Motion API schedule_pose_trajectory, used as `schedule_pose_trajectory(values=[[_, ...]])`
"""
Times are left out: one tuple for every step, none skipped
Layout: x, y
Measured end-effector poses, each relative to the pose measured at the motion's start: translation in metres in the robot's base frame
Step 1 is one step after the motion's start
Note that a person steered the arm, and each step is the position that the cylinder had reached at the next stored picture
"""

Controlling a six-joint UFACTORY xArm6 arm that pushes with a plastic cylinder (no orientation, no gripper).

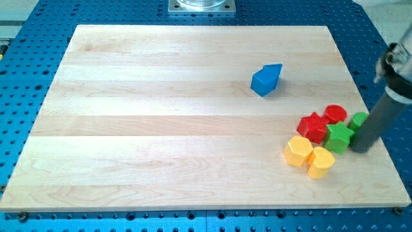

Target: Slide the green circle towards the blue blocks

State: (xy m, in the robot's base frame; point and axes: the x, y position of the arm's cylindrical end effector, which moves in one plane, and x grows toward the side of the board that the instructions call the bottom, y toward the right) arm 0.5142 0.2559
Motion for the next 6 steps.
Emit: schedule_pose_trajectory(values=[[-0.032, 0.000], [-0.041, 0.000], [-0.036, 0.001], [-0.006, 0.011], [0.004, 0.025], [-0.010, 0.033]])
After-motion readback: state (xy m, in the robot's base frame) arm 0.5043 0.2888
